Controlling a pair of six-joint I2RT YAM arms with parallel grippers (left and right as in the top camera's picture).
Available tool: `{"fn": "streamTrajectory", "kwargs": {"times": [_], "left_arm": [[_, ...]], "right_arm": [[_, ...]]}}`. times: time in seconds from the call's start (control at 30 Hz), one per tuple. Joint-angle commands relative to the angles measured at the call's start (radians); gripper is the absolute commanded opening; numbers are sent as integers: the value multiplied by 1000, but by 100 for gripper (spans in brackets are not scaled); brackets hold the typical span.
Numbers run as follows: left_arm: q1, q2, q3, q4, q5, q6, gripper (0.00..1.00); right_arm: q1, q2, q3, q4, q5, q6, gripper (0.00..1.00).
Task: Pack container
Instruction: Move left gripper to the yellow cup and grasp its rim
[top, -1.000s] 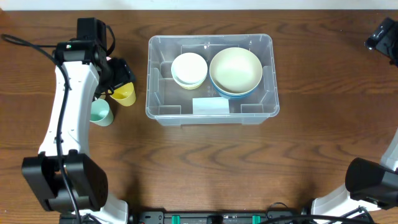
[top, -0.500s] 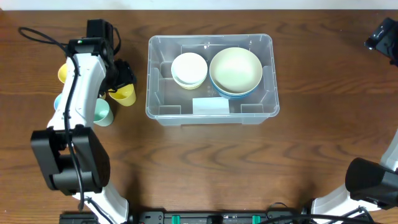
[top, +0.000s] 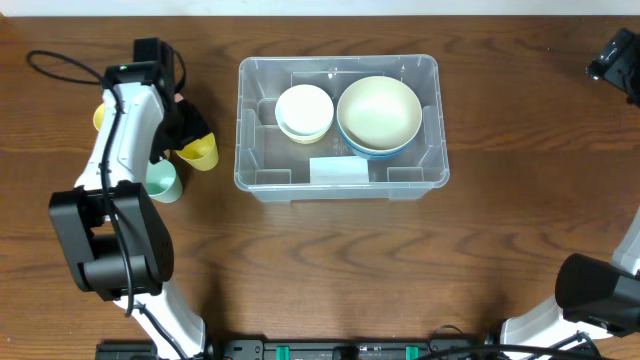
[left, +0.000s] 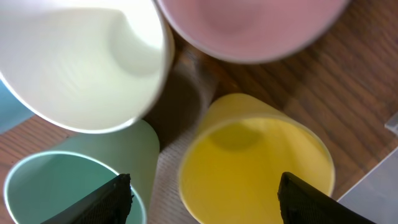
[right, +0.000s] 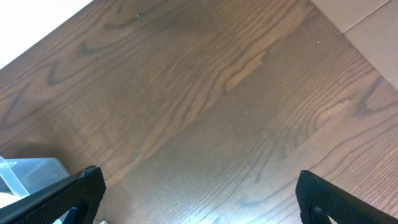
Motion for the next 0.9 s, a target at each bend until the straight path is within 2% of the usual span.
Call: {"fn": "streamTrajectory", "kwargs": {"times": [0.0,0.23,0.53,0.87], "left_arm": [[16,10,-13,10,26,-29,75],[17,10,-21,52,42,-21,63],[17,10,-23,57,43,30,59],[17,20,-48,68,43,31,53]], "right_arm": [[-4,-20,11,-2,6,13,99],[-4,-20,11,-1,6,13,99],[-4,-20,11,-1,6,13,99],[-4,-20,11,-2,6,13,99]]}}
